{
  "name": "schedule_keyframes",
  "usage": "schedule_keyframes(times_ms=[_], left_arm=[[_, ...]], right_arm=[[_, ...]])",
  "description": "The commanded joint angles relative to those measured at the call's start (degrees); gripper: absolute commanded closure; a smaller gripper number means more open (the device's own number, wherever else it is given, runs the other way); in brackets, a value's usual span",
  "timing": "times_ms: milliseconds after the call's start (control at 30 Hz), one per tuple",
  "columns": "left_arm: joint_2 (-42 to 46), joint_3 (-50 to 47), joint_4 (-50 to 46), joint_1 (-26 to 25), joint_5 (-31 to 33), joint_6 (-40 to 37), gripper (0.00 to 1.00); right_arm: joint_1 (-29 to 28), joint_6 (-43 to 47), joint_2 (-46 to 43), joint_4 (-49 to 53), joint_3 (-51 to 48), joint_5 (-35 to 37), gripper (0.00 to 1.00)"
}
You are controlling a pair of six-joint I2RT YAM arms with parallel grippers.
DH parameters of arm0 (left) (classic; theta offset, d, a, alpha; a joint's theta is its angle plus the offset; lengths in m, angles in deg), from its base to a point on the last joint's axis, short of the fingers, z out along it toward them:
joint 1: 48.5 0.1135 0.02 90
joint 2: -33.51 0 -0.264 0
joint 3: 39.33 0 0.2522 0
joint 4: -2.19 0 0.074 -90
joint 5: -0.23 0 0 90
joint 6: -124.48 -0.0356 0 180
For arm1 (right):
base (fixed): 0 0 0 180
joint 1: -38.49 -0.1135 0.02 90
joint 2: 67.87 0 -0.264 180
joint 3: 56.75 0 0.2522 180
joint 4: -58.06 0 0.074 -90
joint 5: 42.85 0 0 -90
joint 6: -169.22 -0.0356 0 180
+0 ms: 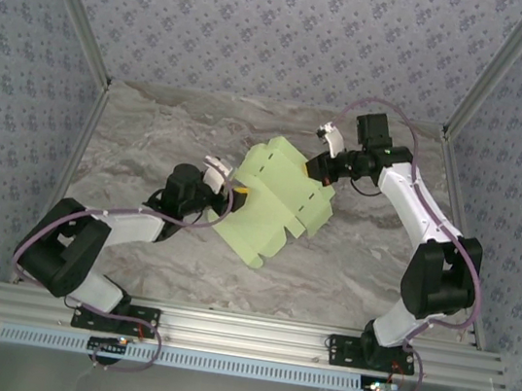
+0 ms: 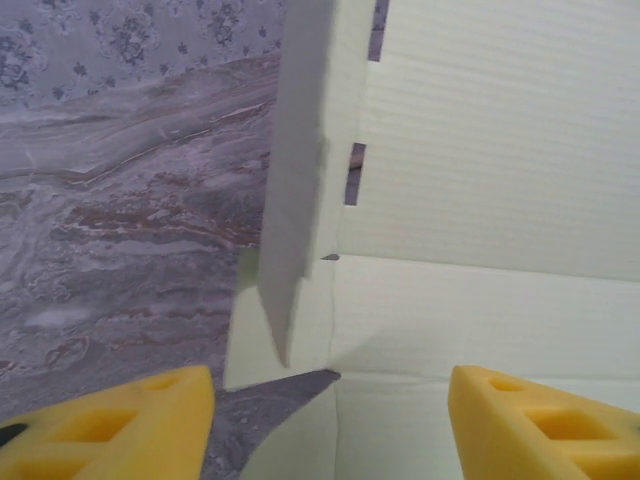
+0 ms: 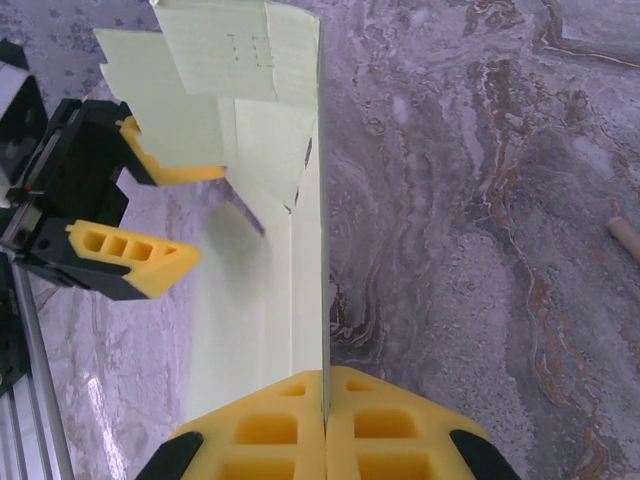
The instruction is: Fold the paper box
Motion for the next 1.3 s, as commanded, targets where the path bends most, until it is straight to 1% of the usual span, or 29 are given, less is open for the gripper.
schedule_keyframes(times_ms=[0,100,167,233,333,433,533,667,833,967,1067,1200,1267], left_arm=[[1.60,2.27,-2.18,0.44,2.97,-2.86,0.33],[1.04,4.07,-4.12,1.89,2.32,-3.49,0.34],[0.59,5.08,-4.75,3.14,1.27,-3.53,0.36],[0.15,6.71,-6.31,4.62,-1.42,-3.22,0.42],[-1.22,10.13,-10.19,5.93,-3.81,-3.59,0.51],[-2.76,12.57,-12.97,6.61,-4.64,-4.34,0.56],[-3.80,14.52,-15.32,7.65,-5.18,-4.47,0.57],[-4.82,16.32,-17.06,8.20,-6.64,-4.80,0.57],[-4.34,15.72,-17.44,8.23,-7.91,-2.60,0.55],[-0.11,12.95,-18.14,8.16,-7.13,2.11,0.46],[2.78,10.84,-20.33,8.16,-6.51,5.85,0.41],[8.12,6.33,-22.22,7.83,-2.11,10.33,0.35],[11.30,3.82,-22.12,7.50,-2.69,11.86,0.32]], right_arm=[[-0.42,4.11,0.29,3.77,2.15,-2.42,1.00],[-0.50,6.94,0.07,5.16,1.98,-3.50,1.00],[-0.58,9.11,-0.01,6.16,1.98,-3.88,1.00],[-0.84,11.33,-0.08,7.31,1.98,-4.07,1.00],[-1.42,14.00,-0.90,7.41,1.12,-4.61,1.00],[-1.95,15.79,-1.91,7.10,0.11,-5.53,1.00],[-2.24,17.53,-2.58,7.69,-0.31,-5.46,1.00],[-2.43,17.67,-2.94,7.39,-0.39,-6.01,1.00],[-2.87,14.93,-3.09,5.61,-0.39,-3.46,1.00],[-2.63,11.12,-2.67,4.55,0.29,0.23,1.00],[-2.58,9.34,-2.24,4.24,0.66,1.00,1.00],[-2.66,8.13,-2.22,3.92,0.83,1.85,1.00],[-2.67,7.96,-2.20,3.90,1.14,2.12,1.00]])
